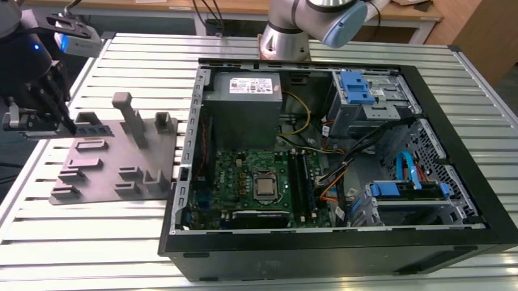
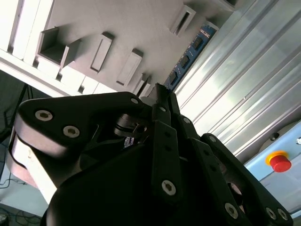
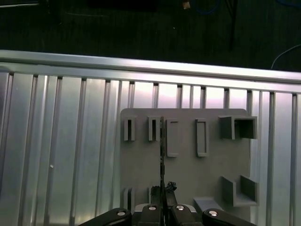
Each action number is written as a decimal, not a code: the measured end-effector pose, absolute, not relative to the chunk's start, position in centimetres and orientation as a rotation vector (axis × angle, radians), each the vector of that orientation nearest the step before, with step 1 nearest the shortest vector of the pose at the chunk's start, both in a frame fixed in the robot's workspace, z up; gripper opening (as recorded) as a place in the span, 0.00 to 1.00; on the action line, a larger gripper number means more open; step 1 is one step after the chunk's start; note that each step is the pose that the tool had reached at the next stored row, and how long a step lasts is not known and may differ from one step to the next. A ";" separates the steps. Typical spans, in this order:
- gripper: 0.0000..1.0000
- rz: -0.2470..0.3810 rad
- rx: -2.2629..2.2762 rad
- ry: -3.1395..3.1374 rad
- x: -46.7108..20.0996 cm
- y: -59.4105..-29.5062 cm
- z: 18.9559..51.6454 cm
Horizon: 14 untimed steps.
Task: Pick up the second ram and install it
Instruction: 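Pick up the second ram and move it above second insertion slot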
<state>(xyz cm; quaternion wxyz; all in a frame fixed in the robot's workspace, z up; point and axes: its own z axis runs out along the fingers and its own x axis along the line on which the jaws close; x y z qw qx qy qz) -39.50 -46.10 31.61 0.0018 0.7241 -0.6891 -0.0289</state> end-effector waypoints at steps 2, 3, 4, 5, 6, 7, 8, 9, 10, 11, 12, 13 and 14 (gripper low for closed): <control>0.11 -0.091 2.272 -2.162 -39.5 -46.1 31.9; 0.11 -0.091 2.272 -2.162 -39.5 -46.1 32.1; 0.11 -0.091 2.272 -2.162 -39.5 -46.1 32.3; 0.11 -0.091 2.272 -2.162 -39.5 -46.1 32.4; 0.11 -0.091 2.272 -2.162 -39.5 -46.1 32.6; 0.11 -0.091 2.272 -2.162 -39.5 -46.1 32.8; 0.11 -0.091 2.272 -2.162 -39.5 -46.1 33.0; 0.11 -0.091 2.272 -2.162 -39.5 -46.1 33.2; 0.11 -0.091 2.272 -2.162 -39.5 -46.1 33.3; 0.11 -0.091 2.272 -2.162 -39.5 -46.1 33.5; 0.11 -0.091 2.272 -2.162 -39.5 -46.1 33.7; 0.11 -0.091 2.272 -2.162 -39.5 -46.1 33.9; 0.11 -0.091 2.272 -2.162 -39.5 -46.1 34.1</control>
